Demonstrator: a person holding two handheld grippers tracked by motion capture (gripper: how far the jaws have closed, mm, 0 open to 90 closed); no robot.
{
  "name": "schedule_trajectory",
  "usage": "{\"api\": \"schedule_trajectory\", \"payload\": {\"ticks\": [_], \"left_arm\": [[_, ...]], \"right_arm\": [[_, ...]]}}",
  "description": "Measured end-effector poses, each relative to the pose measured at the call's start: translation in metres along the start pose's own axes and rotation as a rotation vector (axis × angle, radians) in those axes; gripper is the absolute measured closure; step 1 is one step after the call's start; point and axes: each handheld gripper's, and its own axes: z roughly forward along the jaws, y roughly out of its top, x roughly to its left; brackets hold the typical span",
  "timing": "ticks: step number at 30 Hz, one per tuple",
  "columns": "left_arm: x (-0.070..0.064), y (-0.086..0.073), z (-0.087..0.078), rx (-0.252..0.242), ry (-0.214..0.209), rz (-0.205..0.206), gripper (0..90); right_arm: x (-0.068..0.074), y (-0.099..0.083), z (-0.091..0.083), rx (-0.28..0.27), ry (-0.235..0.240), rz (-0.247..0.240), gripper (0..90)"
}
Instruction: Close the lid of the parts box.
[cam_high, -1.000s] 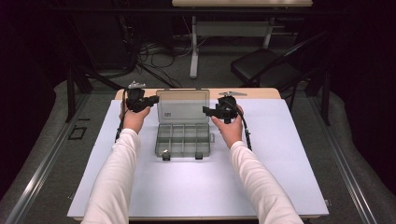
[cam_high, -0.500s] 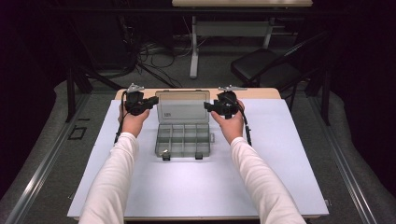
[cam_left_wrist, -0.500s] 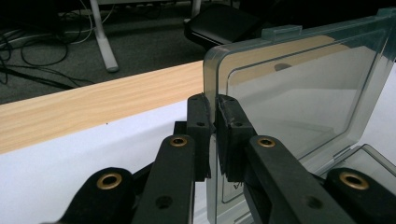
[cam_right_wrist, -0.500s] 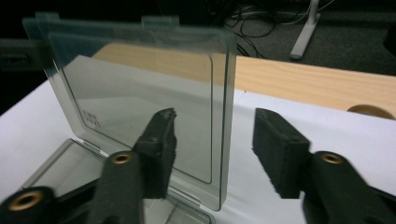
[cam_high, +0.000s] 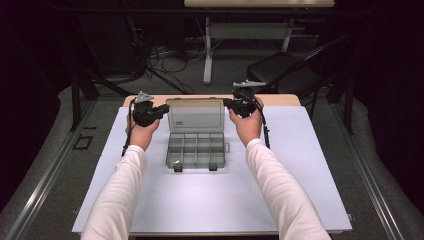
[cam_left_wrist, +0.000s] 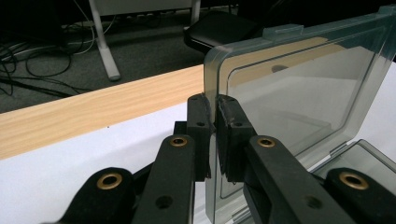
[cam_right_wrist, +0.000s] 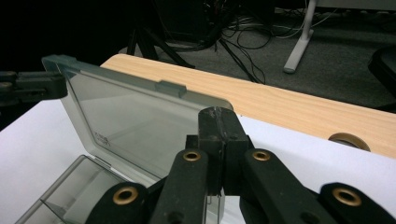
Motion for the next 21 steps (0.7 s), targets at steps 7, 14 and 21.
{"api": "schedule_trajectory", "payload": {"ticks": [7,14,21], "left_arm": [[-0.002,-0.002,-0.003,-0.004,0.002,0.019,84.5],[-0.003,-0.005,-0.007,-0.023,-0.003,0.023,84.5],[-0.005,-0.009,-0.012,-0.031,-0.015,0.034,84.5]], "right_arm": [[0.003,0.012,0.000,-0.001,-0.003,0.003,90.0],[0.007,0.021,0.005,0.028,-0.024,-0.009,90.0],[0.005,0.021,0.010,0.042,-0.035,0.009,90.0]]}}
